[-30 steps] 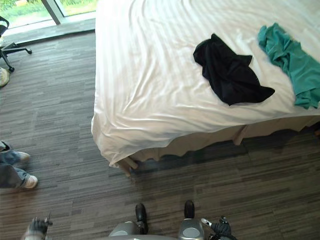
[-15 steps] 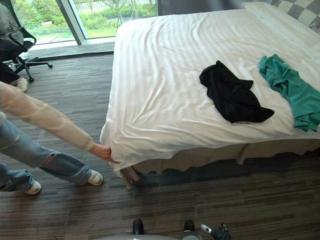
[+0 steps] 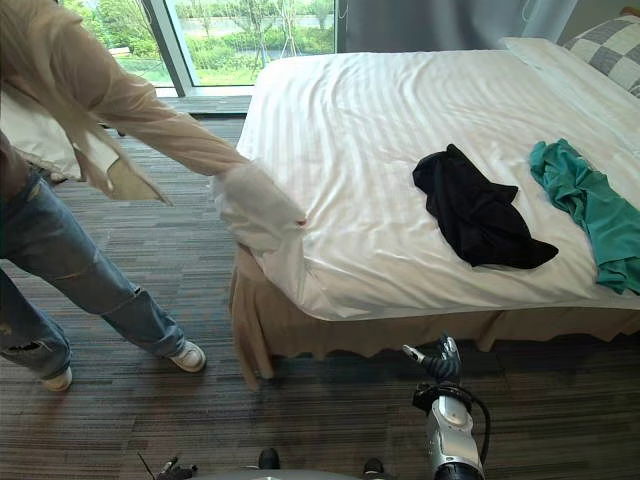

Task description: Tidy the bed and pick cloth on bed and put in laundry

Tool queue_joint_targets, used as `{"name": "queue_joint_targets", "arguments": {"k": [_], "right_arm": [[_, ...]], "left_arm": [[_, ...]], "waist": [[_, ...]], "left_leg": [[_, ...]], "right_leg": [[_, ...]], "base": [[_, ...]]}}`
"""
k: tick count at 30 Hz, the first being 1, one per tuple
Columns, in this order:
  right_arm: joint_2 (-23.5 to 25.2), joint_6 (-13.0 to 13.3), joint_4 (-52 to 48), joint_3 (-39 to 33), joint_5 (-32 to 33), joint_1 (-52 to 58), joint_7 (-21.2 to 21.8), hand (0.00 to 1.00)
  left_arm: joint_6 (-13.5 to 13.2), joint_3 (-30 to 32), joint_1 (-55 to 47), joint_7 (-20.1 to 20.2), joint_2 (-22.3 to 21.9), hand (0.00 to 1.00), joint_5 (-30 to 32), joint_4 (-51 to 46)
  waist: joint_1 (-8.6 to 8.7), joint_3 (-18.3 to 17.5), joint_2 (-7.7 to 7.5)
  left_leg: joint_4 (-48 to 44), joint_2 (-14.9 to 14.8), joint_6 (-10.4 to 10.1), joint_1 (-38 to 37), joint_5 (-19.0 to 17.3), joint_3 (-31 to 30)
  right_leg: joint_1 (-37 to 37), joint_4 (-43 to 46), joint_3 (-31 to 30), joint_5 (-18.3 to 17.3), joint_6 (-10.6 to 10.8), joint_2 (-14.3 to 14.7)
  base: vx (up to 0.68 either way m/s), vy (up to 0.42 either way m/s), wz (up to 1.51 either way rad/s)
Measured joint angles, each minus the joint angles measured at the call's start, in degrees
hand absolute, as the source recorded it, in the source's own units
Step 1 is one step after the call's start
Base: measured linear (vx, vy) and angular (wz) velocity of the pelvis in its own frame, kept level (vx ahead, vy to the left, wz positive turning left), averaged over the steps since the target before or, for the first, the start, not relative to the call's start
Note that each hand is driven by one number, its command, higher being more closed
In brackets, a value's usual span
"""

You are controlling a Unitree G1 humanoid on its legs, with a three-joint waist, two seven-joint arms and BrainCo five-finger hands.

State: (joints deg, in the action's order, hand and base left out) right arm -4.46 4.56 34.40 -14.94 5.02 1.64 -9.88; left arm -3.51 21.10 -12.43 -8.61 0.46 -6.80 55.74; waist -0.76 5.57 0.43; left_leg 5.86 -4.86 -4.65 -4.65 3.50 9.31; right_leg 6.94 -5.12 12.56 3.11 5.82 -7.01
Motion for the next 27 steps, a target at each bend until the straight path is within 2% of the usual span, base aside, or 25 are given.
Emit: {"name": "queue_joint_targets", "arguments": {"k": [3, 5, 6, 8, 9, 11, 13, 14, 16, 17, 19, 20, 21, 23, 25, 26, 27], "right_arm": [[1.1, -0.8, 1.4, -2.1, 0.0, 0.3, -0.1, 0.00], [1.1, -1.1, 1.4, -2.7, 0.0, 1.7, 0.0, 0.00], [1.1, -1.1, 1.4, -2.7, 0.0, 2.0, 0.0, 0.00], [1.0, -1.1, 1.4, -2.7, 0.0, 3.6, 0.0, 0.00], [1.0, -1.1, 1.4, -2.6, 0.0, 3.8, 0.0, 0.00], [0.9, -1.1, 1.5, -2.3, 0.1, 5.4, 0.0, 0.00], [0.7, -1.0, 1.5, -2.1, 0.1, 6.7, 0.0, 0.00], [0.4, -0.9, 2.1, -2.1, 0.1, 7.4, -0.1, 0.00], [-0.1, -0.8, 2.9, -2.1, 0.1, 8.4, -0.2, 0.00], [-0.4, -0.8, 3.2, -2.0, 0.1, 9.1, -0.2, 0.00], [-0.5, -0.6, 3.2, -2.0, 0.1, 10.2, -0.2, 0.00], [-0.5, -0.5, 3.6, -2.0, 0.1, 11.2, -0.2, 0.00], [-0.5, -0.5, 3.7, -2.0, 0.1, 11.6, -0.1, 0.00], [-0.5, -0.4, 4.9, -2.0, 0.1, 12.3, 0.0, 0.00], [-0.5, -0.4, 5.3, -2.0, 0.1, 12.7, 0.1, 0.00], [-0.5, -0.4, 5.5, -2.0, 0.1, 12.8, 0.1, 0.00], [-0.5, -0.4, 5.8, -2.0, 0.1, 12.7, 0.2, 0.00]], "left_arm": [[1.1, 7.2, 0.0, 0.8, 0.5, 0.00, -1.8, 1.1], [1.4, 14.3, 0.0, 0.9, 2.5, 0.00, -3.9, 1.0], [1.6, 15.9, 0.1, 0.9, 3.4, 0.00, -4.6, 1.0], [1.7, 23.7, 1.3, 0.8, 8.8, 0.00, -9.2, -0.1], [1.7, 24.5, 1.5, 0.7, 9.5, 0.00, -9.7, -0.5], [1.2, 30.5, 3.0, -2.0, 15.6, 0.00, -14.2, -5.7], [0.2, 32.7, 4.1, -4.8, 20.7, 0.00, -15.0, -12.3], [-0.9, 32.8, 4.9, -7.4, 23.8, 0.00, -14.2, -18.2], [-2.7, 32.7, 7.2, -10.1, 28.9, 0.00, -12.1, -25.6], [-4.1, 32.2, 9.7, -11.8, 32.3, 0.00, -10.0, -28.4], [-5.0, 30.6, 13.4, -14.0, 36.5, 0.00, -7.4, -30.4], [-6.0, 27.4, 17.0, -16.1, 39.7, 0.00, -4.5, -31.8], [-6.0, 25.5, 18.4, -16.7, 40.8, 0.00, -3.5, -32.2], [-6.0, 16.9, 24.2, -17.5, 44.7, 0.00, 0.9, -33.4], [-5.9, 11.8, 27.7, -16.8, 46.0, 0.00, 3.4, -34.2], [-5.9, 8.7, 29.7, -16.3, 46.4, 0.00, 4.9, -35.2], [-5.9, 5.5, 31.5, -16.0, 46.9, 0.00, 6.7, -35.9]], "waist": [[0.08, 0.0, -0.02], [0.11, 0.0, 0.04], [0.11, 0.0, 0.04], [0.13, 0.0, 0.04], [0.12, 0.1, 0.08], [-0.10, 0.2, 0.33], [-0.21, 0.0, 0.07], [-0.34, -0.1, -0.06], [-0.33, -0.1, -0.08], [-0.31, -0.1, 0.08], [-0.27, -0.3, 0.32], [-0.27, -0.8, 0.58], [-0.23, -1.2, 0.65], [-0.04, -1.6, 1.02], [0.18, -1.9, 1.27], [0.33, -2.6, 0.70], [0.38, -2.7, 1.54]], "left_leg": [[0.0, 0.0, 0.0, -0.4, 0.0, 0.0], [0.0, 0.0, 0.0, -1.0, 0.0, -0.3], [0.0, -0.1, 0.0, -1.0, 0.0, -0.4], [0.0, -0.1, -0.2, -1.2, -0.2, -1.0], [0.0, -0.2, -0.3, -1.2, -0.2, -1.1], [0.0, -0.3, -0.1, -1.1, -0.4, -1.4], [0.0, -0.3, -0.1, -1.0, -0.4, -1.4], [0.0, -0.2, -0.1, -0.9, -0.4, -1.6], [0.0, 0.0, 0.0, -0.7, -0.5, -1.7], [0.0, 0.0, 0.1, -0.7, -0.5, -1.7], [0.0, 0.1, 0.3, -0.6, -0.7, -1.7], [0.0, 0.2, 0.4, -0.5, -0.7, -1.6], [0.0, 0.3, 0.5, -0.2, -0.8, -1.5], [0.0, 0.4, 0.2, 0.0, -0.9, -1.2], [0.0, 0.3, 0.1, 0.2, -1.0, -0.5], [0.0, -0.1, 0.0, 0.5, -1.1, 0.2], [-0.1, -0.1, -0.1, 1.0, -1.1, 0.8]], "right_leg": [[0.4, 0.0, 0.1, 0.0, 0.0, 0.0], [1.2, -0.1, 0.3, -0.1, 0.0, 0.0], [1.4, -0.1, 0.4, -0.2, 0.0, 0.0], [1.6, -0.1, 1.2, -0.6, -0.2, 0.0], [1.6, -0.1, 1.3, -0.7, -0.3, 0.0], [1.7, 0.0, 1.5, -1.0, -0.4, 0.0], [1.7, 0.0, 1.6, -1.1, -0.4, 0.1], [1.7, 0.0, 1.7, -1.1, -0.4, 0.1], [1.6, 0.0, 1.8, -1.1, -0.4, 0.0], [1.6, -0.1, 1.8, -1.1, -0.5, -0.1], [1.5, -0.1, 1.8, -1.0, -0.5, -0.3], [1.2, -0.1, 1.7, -1.0, -0.5, -0.4], [1.0, -0.1, 1.6, -1.0, -0.5, -0.4], [0.6, -0.1, 1.4, -0.9, -0.3, -0.3], [0.0, -0.1, 0.8, -0.9, -0.2, -0.2], [-0.8, 0.0, -0.1, -0.8, -0.2, -0.1], [-1.7, 0.0, -0.7, -0.8, -0.3, 0.0]], "base": [[-0.02, -0.009, 0.02], [-0.05, -0.017, 0.04], [-0.06, -0.015, 0.07], [-0.08, -0.014, 0.14], [-0.08, -0.014, 0.12], [-0.05, -0.014, 0.06], [-0.03, -0.010, 0.04], [-0.02, -0.007, 0.05], [-0.01, -0.003, 0.02], [0.00, 0.000, 0.00], [0.00, 0.000, 0.00], [0.00, 0.000, 0.00], [0.04, -0.001, -0.05], [0.04, -0.002, -0.07], [0.02, -0.012, -0.17], [0.02, -0.018, -0.30], [0.06, -0.012, -0.38]]}}
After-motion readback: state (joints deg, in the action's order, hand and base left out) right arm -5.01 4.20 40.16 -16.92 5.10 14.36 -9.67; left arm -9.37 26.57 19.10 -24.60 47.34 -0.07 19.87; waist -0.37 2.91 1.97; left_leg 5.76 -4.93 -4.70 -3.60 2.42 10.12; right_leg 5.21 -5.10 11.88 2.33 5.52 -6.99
